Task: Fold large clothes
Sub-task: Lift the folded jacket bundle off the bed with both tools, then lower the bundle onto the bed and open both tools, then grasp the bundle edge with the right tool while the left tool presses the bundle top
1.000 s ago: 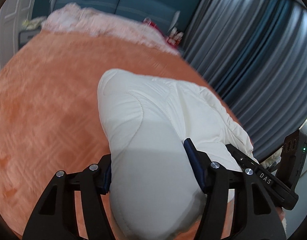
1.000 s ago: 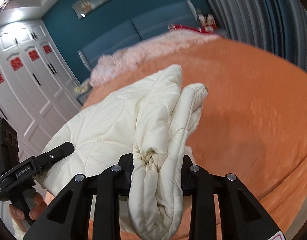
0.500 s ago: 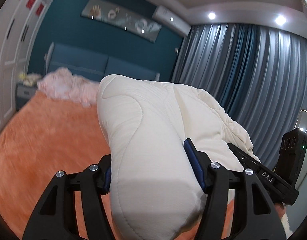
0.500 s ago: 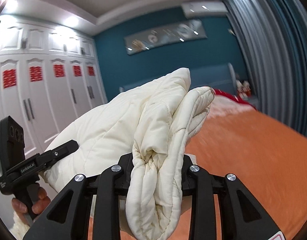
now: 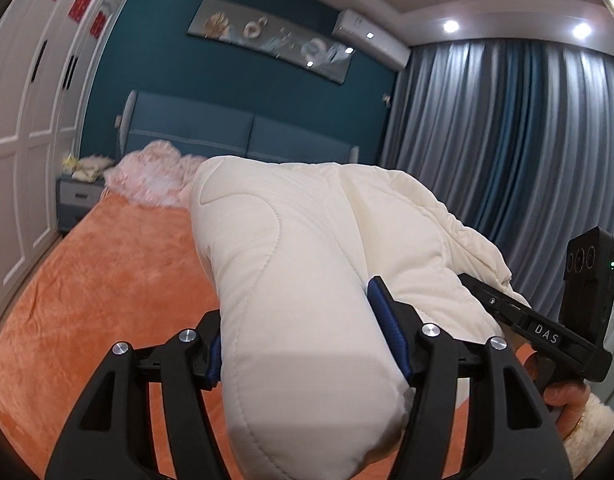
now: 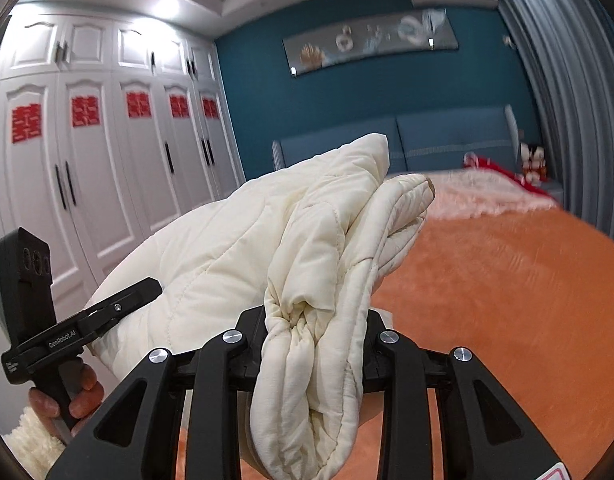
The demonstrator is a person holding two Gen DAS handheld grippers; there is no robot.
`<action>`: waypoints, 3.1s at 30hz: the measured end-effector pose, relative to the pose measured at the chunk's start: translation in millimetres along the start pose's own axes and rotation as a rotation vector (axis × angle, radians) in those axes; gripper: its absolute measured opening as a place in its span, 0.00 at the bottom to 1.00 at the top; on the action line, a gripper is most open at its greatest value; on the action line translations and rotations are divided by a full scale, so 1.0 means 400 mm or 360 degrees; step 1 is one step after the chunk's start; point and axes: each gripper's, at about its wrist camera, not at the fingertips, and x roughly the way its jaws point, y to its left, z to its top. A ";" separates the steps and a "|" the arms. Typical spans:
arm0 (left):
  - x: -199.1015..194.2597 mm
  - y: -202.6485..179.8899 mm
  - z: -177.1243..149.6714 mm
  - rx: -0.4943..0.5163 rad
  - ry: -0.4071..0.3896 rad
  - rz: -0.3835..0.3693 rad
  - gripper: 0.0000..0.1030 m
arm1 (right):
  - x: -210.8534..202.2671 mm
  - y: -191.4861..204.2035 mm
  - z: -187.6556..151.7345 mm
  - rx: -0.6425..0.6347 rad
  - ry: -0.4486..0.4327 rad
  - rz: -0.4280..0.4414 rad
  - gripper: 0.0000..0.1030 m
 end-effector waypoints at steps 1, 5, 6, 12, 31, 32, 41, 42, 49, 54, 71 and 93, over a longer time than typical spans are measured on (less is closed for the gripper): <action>0.025 0.025 -0.024 -0.0018 0.0033 0.0003 0.58 | 0.026 -0.006 -0.017 0.0008 0.0027 -0.0005 0.28; 0.119 0.126 -0.122 -0.0119 0.0167 0.0018 0.58 | 0.138 -0.031 -0.114 0.0044 0.0171 -0.0038 0.28; 0.134 0.146 -0.144 -0.0143 0.0195 0.0024 0.58 | 0.176 -0.041 -0.149 0.0060 0.0230 -0.0051 0.28; 0.234 0.249 -0.328 -0.0304 0.0457 0.0109 0.58 | 0.291 -0.078 -0.334 0.0135 0.0496 -0.0094 0.28; 0.147 0.206 -0.350 -0.0255 0.0868 0.0719 0.71 | 0.156 -0.058 -0.379 0.0028 0.0787 -0.0408 0.57; 0.147 0.189 -0.321 -0.0230 0.0850 0.0751 0.71 | 0.157 -0.055 -0.362 0.0027 0.0781 -0.0406 0.55; 0.325 0.162 -0.224 -0.0214 0.0962 0.0837 0.71 | 0.327 -0.035 -0.272 0.0129 0.0951 -0.0369 0.08; 0.339 0.160 -0.235 -0.0217 0.0995 0.0844 0.70 | 0.350 -0.041 -0.287 0.0155 0.0998 -0.0379 0.08; 0.427 0.210 -0.365 -0.0277 0.1194 0.0898 0.67 | 0.421 -0.082 -0.407 0.0193 0.1210 -0.0451 0.07; 0.460 0.199 -0.409 -0.0177 0.1219 0.0961 0.67 | 0.447 -0.091 -0.457 0.0140 0.1266 -0.0465 0.07; 0.506 0.192 -0.483 -0.0074 0.1172 0.1064 0.69 | 0.509 -0.115 -0.517 0.0097 0.1270 -0.0484 0.06; 0.550 0.331 -0.350 -0.0332 0.1072 0.0965 0.70 | 0.575 -0.201 -0.379 0.0348 0.1095 -0.0465 0.06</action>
